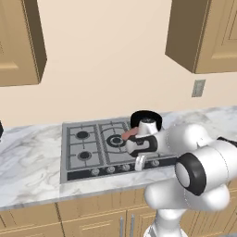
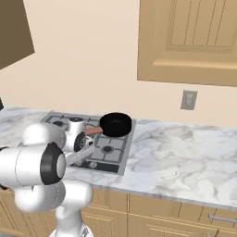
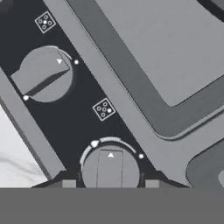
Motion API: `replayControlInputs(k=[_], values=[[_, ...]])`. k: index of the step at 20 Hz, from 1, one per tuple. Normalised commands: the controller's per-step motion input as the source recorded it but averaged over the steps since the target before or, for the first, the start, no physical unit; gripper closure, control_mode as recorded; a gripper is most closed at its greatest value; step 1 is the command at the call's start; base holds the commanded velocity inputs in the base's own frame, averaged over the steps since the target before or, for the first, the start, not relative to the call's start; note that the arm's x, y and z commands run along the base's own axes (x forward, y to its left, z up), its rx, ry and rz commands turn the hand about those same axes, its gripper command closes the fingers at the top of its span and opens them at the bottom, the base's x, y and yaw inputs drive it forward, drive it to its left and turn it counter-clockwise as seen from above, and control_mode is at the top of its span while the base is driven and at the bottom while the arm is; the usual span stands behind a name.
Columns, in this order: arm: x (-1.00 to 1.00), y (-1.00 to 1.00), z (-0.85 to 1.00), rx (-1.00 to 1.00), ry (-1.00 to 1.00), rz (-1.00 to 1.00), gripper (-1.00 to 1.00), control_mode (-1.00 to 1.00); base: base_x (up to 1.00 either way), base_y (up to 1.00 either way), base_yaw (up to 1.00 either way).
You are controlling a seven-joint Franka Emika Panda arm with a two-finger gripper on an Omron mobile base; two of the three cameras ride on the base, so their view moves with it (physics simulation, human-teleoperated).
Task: Turn on the rear right burner of the stove.
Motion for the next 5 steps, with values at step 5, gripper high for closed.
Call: replayControlInputs(k=[5], values=[[0.00, 0.00, -0.33, 0.00, -0.13, 0.58, 1.00, -1.00, 0.00, 0.00, 0.00]])
